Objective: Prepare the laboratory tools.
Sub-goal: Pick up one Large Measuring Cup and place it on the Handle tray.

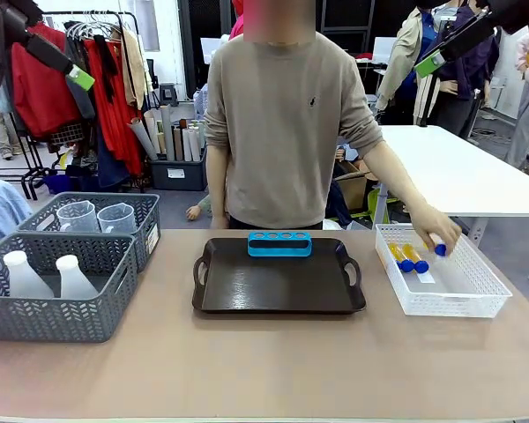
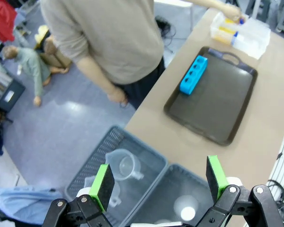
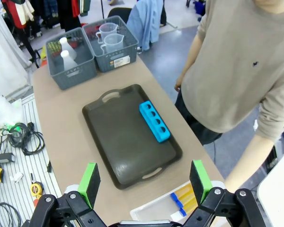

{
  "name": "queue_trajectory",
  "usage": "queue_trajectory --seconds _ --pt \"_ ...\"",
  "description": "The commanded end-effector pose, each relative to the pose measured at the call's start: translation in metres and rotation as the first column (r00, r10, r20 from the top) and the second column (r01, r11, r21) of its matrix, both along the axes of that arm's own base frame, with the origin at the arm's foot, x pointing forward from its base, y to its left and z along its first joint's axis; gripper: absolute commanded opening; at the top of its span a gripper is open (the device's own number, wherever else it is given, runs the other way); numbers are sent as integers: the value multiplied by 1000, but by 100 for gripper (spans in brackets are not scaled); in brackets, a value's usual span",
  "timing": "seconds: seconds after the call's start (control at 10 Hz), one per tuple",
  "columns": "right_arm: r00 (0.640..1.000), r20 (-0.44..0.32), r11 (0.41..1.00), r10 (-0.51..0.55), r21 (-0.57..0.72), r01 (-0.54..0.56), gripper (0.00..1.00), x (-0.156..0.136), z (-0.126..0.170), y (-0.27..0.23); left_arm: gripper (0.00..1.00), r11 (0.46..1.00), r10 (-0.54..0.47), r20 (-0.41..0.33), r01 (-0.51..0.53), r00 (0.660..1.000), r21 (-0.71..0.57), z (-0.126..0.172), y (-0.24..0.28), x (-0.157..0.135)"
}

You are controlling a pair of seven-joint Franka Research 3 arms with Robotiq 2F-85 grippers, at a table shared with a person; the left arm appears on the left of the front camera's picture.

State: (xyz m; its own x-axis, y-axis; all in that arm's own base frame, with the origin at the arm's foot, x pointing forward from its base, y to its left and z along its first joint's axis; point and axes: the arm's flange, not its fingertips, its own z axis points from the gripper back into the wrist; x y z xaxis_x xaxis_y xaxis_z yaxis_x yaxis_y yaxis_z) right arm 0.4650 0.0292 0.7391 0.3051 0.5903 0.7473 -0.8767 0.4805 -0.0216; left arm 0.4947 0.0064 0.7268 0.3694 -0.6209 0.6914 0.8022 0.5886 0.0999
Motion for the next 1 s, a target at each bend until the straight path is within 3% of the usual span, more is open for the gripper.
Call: queue_trajectory --seconds 0.0,0.2,0.4,0.5,0.7,0.9 --pt "1000 2 1000 2 -3 -2 100 -1 0 1 100 969 119 -34 -108 992 224 9 14 17" --pt "1000 2 1000 2 -3 -2 100 -1 0 1 100 916 227 -76 -187 971 355 -9 24 39" --pt "1000 2 1000 2 -3 -2 100 -1 0 1 100 899 317 -199 -227 927 376 -47 33 49" --pt "1000 2 1000 2 -3 -2 100 -1 0 1 100 897 363 -254 -262 897 355 -69 38 55" --pt "1000 2 1000 2 -3 -2 100 -1 0 1 100 839 501 -290 -376 816 393 -109 45 56" --pt "1000 2 1000 2 -3 -2 100 -1 0 1 100 784 597 -279 -472 752 403 -139 49 51"
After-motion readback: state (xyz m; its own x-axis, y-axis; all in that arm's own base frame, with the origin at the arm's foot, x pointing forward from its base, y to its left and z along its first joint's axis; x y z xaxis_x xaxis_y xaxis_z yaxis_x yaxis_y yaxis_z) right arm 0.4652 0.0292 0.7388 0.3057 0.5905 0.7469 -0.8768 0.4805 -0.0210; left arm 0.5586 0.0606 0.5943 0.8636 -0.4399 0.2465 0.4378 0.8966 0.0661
